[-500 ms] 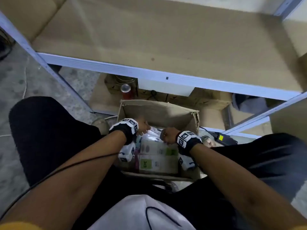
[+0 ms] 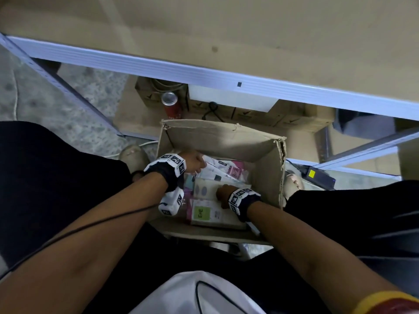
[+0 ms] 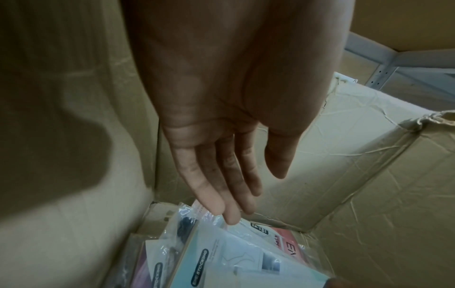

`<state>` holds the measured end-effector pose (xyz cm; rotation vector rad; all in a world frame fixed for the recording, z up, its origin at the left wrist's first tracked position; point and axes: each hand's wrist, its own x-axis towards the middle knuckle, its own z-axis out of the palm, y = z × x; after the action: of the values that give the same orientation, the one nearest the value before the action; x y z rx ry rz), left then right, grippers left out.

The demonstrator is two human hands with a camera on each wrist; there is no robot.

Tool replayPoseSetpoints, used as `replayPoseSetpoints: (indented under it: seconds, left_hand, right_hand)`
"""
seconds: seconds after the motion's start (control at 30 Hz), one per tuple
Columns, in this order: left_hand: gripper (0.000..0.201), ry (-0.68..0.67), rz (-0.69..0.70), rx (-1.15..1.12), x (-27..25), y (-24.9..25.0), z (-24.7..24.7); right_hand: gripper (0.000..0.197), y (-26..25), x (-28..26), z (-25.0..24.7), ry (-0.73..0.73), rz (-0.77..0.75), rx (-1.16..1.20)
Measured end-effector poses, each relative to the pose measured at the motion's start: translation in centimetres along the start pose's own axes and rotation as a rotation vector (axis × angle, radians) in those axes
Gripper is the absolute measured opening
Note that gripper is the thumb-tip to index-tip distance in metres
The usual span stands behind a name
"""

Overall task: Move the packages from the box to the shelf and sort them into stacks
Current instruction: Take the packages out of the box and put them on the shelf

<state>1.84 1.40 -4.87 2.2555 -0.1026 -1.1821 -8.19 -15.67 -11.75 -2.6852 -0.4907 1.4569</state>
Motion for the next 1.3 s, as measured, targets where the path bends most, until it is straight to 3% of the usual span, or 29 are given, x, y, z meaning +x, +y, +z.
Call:
replayPoseSetpoints:
  seconds: [0.37, 0.6, 0.83, 0.97, 1.07, 1.1, 1.2, 1.3]
  left_hand:
    - [0.013, -0.019, 0.028, -0.120, 0.4, 0.4, 1.0]
    - [0.022, -0.012, 0.023, -0.107, 0.5, 0.5, 1.6]
    - [0.029, 0.091, -0.061, 0.292, 1.5, 0.2, 1.8]
    - [0.045, 0.161, -0.171, 0.337, 2.6, -1.6, 2.4]
    - [0.049, 0.261, -0.184, 0.325, 3.3, -2.5, 3.3]
    - [0.044, 0.257, -0.179, 0.312, 3.2, -2.5, 3.8]
    - [0.030, 0.003, -0.117, 0.298, 2.8, -1.3, 6.0]
    - [0.035, -0.166, -0.065, 0.356, 3.1, -0.7, 8.4]
  right_hand:
    - [0.037, -1.3, 0.2, 0.7, 0.032, 0.039, -0.072]
    - [0.033, -1.7, -0.4, 0.2, -0.027, 0.017, -0.114]
    - [0.030, 0.8, -3.2, -6.0, 0.166, 0.052, -0.060]
    - [0.031, 2.4, -5.3, -9.8, 0.211, 0.152, -0.012]
    - [0.011, 3.2, -7.2, -12.0, 0.299, 0.217, 0.033]
    - [0.010, 3.4, -7.8, -12.6, 0.334, 0.237, 0.041]
    - [0.031, 3.7, -9.4, -14.1, 0.401, 0.248, 0.045]
    - [0.010, 3.8, -10.8, -15.0, 0.431, 0.207, 0.049]
